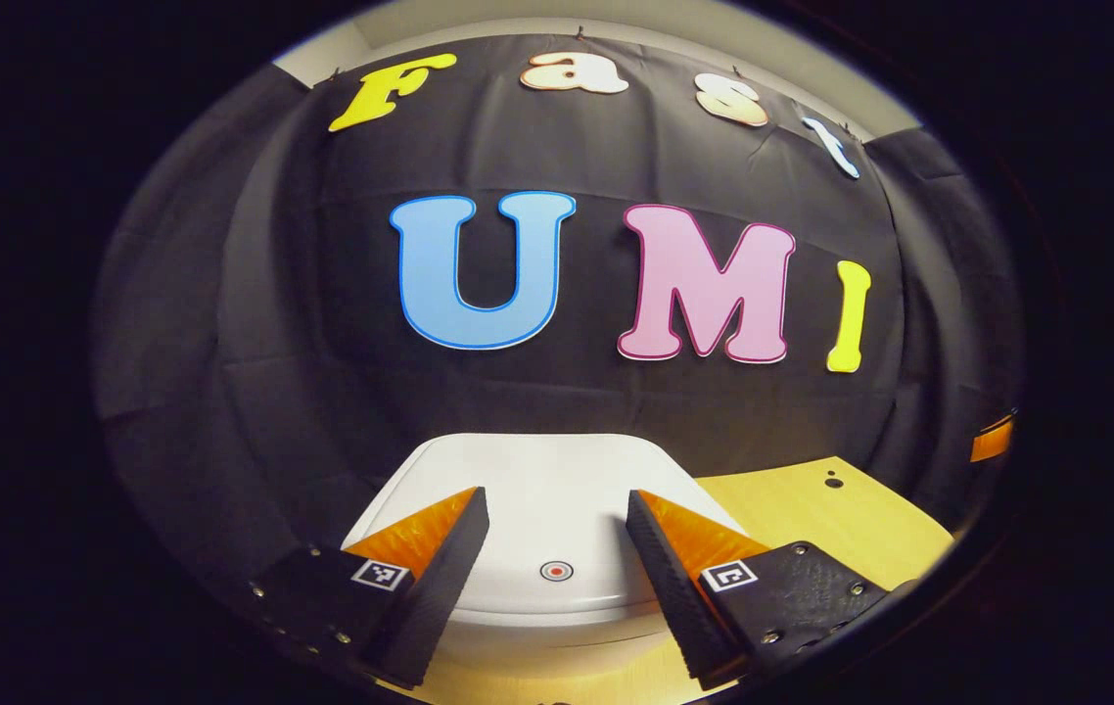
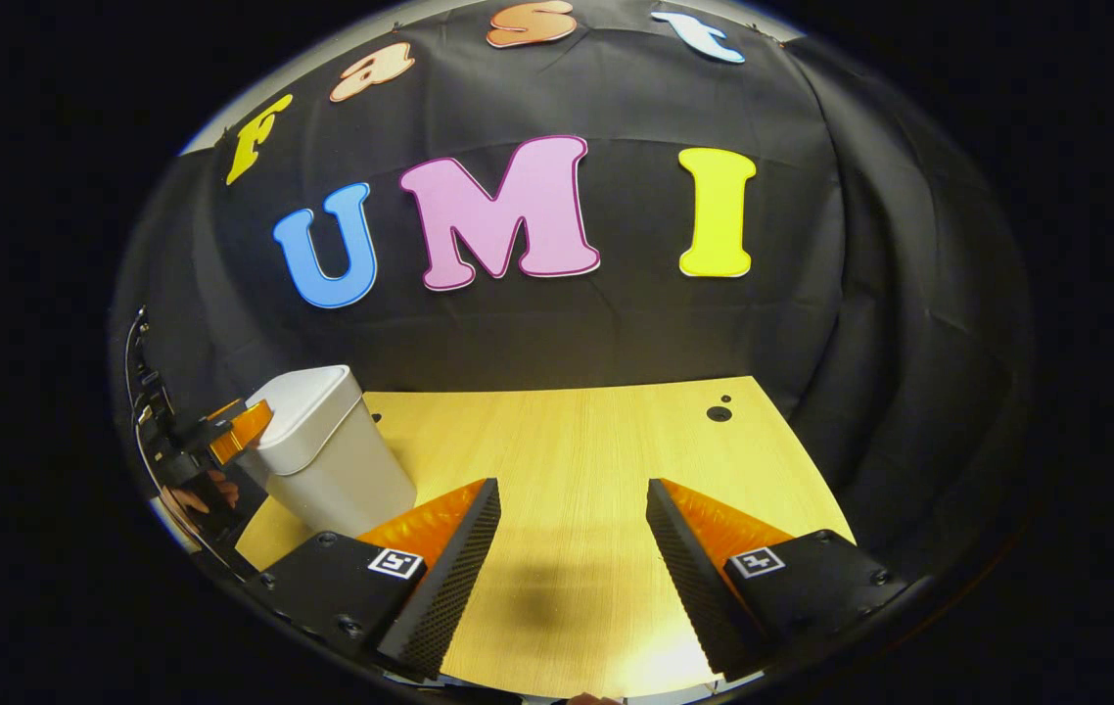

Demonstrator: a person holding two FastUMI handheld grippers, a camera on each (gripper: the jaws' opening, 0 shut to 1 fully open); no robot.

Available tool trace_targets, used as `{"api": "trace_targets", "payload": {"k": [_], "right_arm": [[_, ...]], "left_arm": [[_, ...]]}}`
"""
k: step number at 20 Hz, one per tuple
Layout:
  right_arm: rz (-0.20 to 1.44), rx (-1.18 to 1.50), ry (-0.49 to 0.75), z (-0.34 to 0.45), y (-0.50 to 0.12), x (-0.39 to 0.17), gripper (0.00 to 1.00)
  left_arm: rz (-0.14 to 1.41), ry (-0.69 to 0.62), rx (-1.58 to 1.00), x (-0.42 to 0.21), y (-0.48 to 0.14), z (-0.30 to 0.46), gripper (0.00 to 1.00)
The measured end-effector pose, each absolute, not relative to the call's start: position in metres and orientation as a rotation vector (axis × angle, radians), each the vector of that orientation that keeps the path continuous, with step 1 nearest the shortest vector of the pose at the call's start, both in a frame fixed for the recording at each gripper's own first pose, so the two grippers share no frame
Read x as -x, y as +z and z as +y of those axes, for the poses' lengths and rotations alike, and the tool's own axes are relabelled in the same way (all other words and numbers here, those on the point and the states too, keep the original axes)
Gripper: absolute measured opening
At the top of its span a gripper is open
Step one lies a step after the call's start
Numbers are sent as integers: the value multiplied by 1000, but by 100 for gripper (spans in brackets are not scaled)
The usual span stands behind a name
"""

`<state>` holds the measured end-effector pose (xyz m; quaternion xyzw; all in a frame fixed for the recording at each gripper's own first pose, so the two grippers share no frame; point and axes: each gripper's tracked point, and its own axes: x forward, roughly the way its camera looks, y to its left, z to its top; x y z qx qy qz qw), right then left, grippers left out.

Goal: Press the lid of the desktop garbage bin to open it, pick up the crumpled paper on the desktop and throw it into the bin, then pick up the pop can on the desktop and drop it into the bin, and finally close the garbage bin lid.

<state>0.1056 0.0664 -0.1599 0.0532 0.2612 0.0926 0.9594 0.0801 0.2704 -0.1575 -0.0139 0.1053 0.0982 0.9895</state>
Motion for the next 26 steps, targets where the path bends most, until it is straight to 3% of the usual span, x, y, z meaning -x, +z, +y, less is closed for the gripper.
{"api": "trace_targets", "payload": {"k": [4, 8, 17, 26], "right_arm": [[520, -100, 164, 52, -155, -107, 97], [501, -82, 142, 41, -148, -107, 97], [373, -40, 132, 43, -107, -102, 97], [192, 5, 90, 61, -44, -72, 97]], "left_arm": [[269, 226, 18, -83, -152, 277, 92], [148, 246, 18, -85, -103, 273, 92], [17, 131, -5, -65, -38, 200, 92], [24, 25, 7, -26, -22, 134, 92]]}}
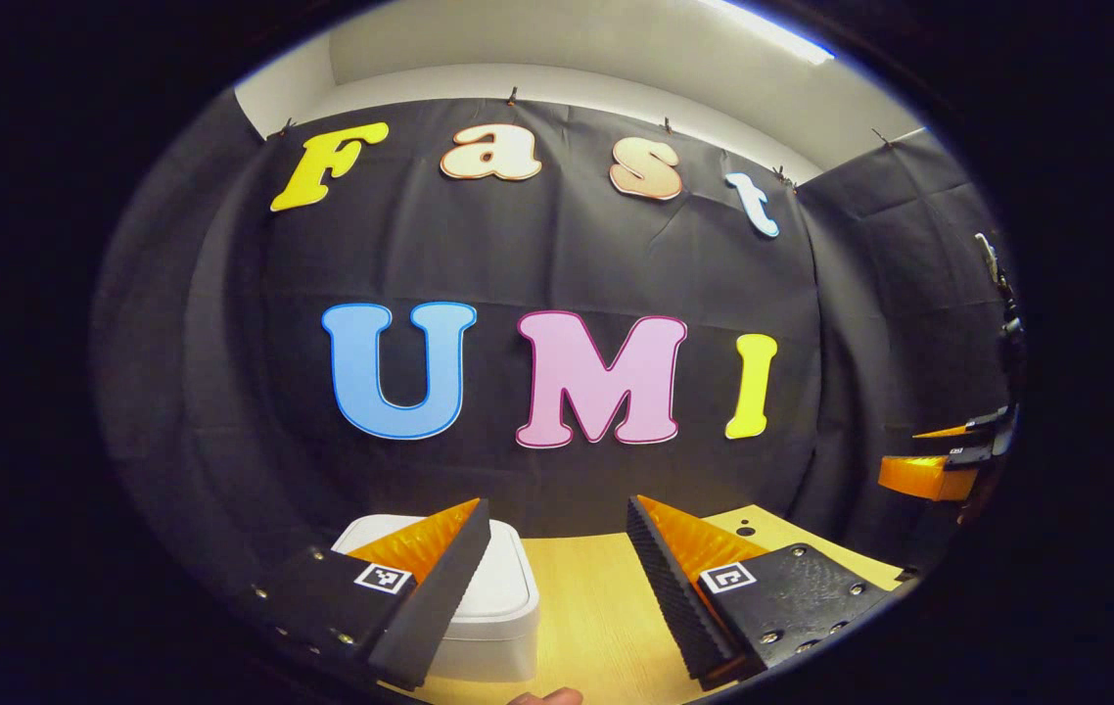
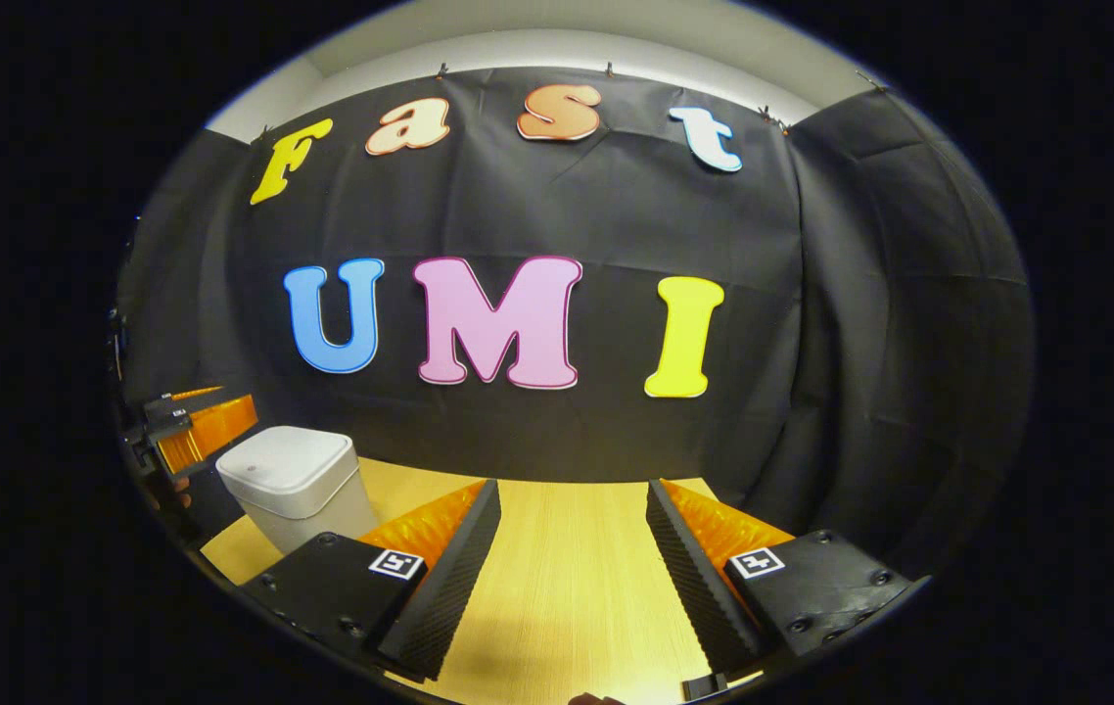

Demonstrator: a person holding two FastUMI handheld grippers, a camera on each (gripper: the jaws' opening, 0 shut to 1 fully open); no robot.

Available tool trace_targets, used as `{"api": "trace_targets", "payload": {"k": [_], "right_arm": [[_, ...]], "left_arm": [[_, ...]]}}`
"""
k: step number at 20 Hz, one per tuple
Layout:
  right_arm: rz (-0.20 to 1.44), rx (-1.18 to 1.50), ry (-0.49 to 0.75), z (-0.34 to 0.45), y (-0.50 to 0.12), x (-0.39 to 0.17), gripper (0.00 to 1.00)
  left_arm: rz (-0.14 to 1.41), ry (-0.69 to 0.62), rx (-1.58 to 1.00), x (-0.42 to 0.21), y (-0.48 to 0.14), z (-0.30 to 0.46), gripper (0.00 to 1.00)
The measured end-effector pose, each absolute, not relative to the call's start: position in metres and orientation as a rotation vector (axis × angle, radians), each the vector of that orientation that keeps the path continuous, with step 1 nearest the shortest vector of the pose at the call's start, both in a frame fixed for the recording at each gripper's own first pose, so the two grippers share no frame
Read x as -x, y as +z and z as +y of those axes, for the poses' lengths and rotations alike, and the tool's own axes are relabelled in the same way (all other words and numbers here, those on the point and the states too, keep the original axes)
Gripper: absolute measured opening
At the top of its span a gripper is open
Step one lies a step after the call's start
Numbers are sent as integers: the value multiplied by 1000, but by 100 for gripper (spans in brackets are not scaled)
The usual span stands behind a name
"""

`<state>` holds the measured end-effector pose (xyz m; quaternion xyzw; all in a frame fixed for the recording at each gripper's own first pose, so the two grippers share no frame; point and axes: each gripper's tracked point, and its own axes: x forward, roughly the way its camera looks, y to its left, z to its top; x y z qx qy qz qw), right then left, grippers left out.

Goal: Press the lid of the desktop garbage bin to open it, pick up the crumpled paper on the desktop and throw it into the bin, then pick up the pop can on the desktop and drop it into the bin, and finally close the garbage bin lid.

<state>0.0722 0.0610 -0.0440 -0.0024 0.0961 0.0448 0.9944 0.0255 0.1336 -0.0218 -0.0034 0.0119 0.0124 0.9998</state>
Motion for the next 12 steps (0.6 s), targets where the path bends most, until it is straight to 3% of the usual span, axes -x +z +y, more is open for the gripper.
{"api": "trace_targets", "payload": {"k": [8, 12], "right_arm": [[176, 40, 141, 74, -43, -38, 98], [143, 45, 261, 78, -37, -38, 98]], "left_arm": [[12, 26, 50, 6, -16, 109, 92], [-70, 81, -1, 23, 9, 86, 92]]}}
